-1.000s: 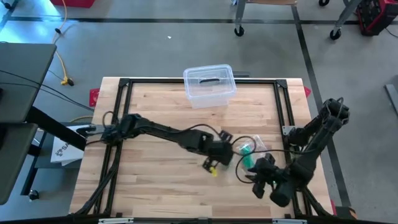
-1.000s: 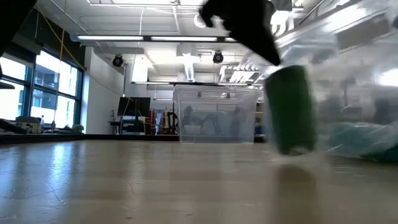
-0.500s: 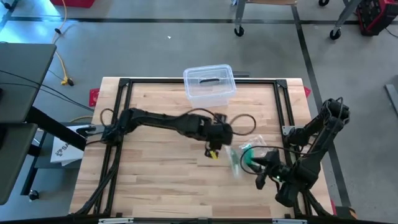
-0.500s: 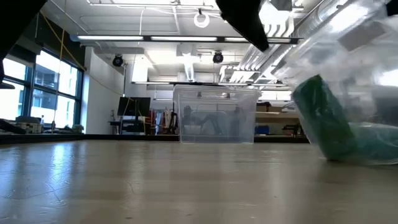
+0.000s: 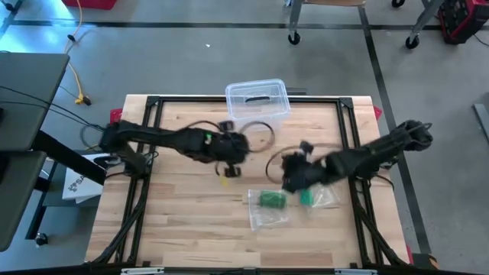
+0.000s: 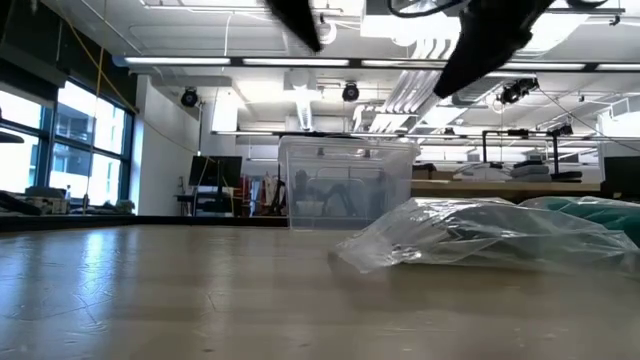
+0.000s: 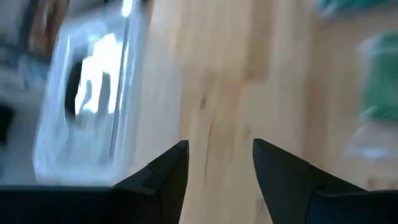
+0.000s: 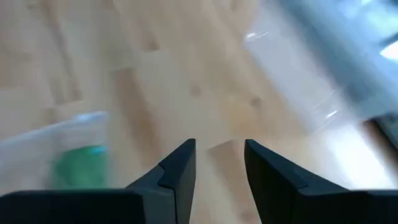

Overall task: Roll bandage
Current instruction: Close the transparent zip bag, then open the transparent bin

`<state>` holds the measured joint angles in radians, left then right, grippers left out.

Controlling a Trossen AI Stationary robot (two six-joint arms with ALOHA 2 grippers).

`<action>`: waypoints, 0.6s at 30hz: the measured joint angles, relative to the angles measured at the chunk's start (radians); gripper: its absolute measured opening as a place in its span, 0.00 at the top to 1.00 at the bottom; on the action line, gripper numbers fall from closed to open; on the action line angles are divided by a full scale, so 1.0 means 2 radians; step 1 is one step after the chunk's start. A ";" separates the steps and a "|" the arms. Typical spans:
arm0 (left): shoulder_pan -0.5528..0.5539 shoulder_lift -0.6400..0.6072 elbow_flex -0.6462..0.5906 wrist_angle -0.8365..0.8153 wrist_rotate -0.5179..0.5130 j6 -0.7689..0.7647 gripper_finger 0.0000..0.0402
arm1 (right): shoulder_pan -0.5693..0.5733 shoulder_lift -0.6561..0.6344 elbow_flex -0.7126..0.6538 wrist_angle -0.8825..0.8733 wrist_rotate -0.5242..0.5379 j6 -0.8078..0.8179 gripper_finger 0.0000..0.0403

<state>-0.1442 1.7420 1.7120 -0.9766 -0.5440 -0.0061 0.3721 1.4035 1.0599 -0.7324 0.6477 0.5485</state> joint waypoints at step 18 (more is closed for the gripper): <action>0.113 -0.226 -0.575 0.565 0.094 -0.065 0.65 | -0.481 0.046 0.001 0.357 -0.467 -0.437 0.38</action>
<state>0.0810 1.2904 0.5610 0.1542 -0.3561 -0.1369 -0.5899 1.4964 1.0618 -0.0181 -0.2860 -0.3255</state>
